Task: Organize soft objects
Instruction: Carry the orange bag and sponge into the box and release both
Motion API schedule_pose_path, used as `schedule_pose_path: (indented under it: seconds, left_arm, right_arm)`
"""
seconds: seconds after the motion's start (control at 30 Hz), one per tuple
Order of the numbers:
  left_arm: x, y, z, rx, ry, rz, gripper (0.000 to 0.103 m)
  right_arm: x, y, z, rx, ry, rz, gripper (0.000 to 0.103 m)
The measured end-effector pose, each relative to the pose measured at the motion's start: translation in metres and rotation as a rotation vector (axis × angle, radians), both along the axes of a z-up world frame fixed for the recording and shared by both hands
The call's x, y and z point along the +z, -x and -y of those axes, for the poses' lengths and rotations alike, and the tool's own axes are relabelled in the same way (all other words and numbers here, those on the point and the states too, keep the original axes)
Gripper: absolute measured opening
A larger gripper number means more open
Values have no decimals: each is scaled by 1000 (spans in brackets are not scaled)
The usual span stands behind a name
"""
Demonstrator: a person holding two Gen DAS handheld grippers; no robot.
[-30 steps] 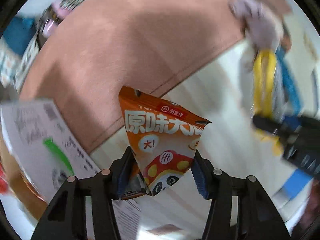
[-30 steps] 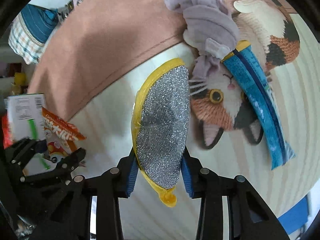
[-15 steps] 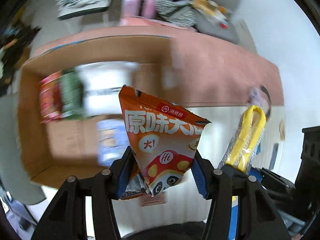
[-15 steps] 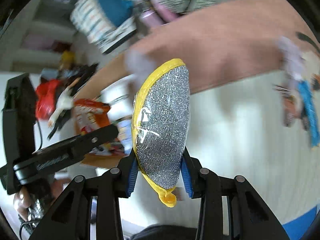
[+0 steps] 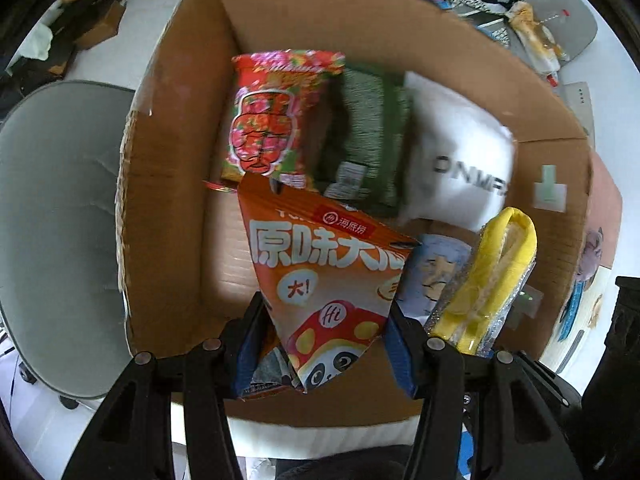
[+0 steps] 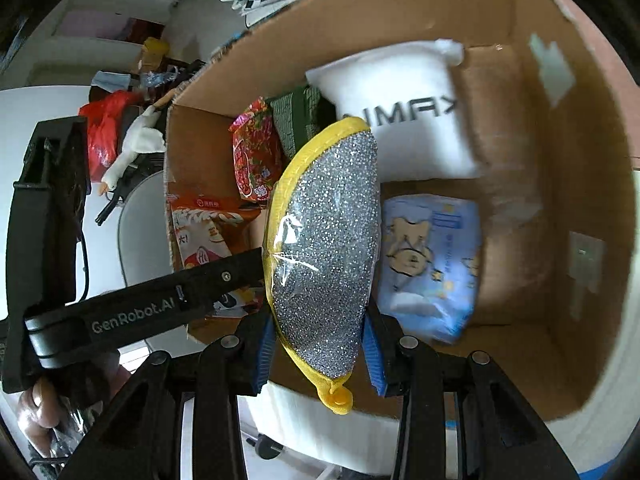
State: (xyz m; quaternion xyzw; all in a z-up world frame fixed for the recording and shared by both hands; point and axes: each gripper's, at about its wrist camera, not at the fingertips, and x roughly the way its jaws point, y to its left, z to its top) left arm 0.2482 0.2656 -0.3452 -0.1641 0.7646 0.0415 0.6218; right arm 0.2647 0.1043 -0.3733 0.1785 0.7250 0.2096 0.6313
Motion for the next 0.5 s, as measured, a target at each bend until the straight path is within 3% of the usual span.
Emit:
schedule_pose_path:
  seconds: [0.23, 0.3, 0.33, 0.5]
  left_arm:
    - [-14, 4, -13, 11, 29, -45, 54]
    - [-14, 5, -15, 9, 26, -53, 63]
    - [-12, 6, -15, 3, 18, -42, 65]
    - [2, 10, -23, -9, -8, -12, 67]
  right_arm:
    - [-29, -4, -26, 33, 38, -29, 44]
    - [-33, -6, -33, 41, 57, -28, 63]
    - [-34, -7, -36, 47, 69, -25, 66]
    - [-30, 2, -36, 62, 111, -15, 67]
